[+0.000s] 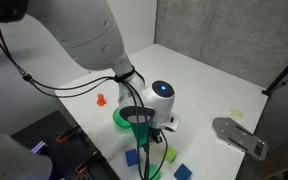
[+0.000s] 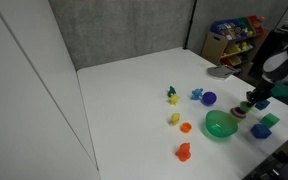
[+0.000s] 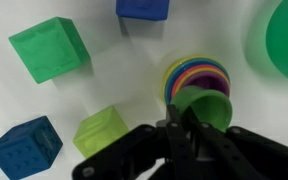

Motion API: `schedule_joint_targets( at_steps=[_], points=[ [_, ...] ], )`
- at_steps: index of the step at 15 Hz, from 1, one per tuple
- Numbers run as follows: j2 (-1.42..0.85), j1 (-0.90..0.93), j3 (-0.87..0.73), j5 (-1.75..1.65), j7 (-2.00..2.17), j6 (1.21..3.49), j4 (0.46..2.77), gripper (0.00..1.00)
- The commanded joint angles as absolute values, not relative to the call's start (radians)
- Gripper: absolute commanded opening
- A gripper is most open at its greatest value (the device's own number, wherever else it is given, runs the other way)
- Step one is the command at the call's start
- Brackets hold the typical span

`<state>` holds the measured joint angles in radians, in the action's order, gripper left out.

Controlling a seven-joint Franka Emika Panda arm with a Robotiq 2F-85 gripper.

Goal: Put the small green bowl in the purple bowl

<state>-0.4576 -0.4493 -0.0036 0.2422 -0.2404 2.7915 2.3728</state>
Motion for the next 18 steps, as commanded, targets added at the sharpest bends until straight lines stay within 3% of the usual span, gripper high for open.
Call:
schedule_joint_targets(
  at_steps=[1, 15, 16, 17, 18],
  points=[
    [-0.484, -0.509, 0.044, 0.308, -0.318, 2.743, 2.327, 0.05],
    [-0.467, -0.529, 0.084, 0.375, -0.407, 2.738, 2.348, 0.05],
    [-0.465, -0.529, 0.085, 0.376, -0.410, 2.740, 2.351, 0.08],
    [-0.464, -0.530, 0.086, 0.376, -0.413, 2.740, 2.352, 0.34],
    [-0.460, -0.532, 0.089, 0.378, -0.417, 2.740, 2.355, 0.35]
  ],
)
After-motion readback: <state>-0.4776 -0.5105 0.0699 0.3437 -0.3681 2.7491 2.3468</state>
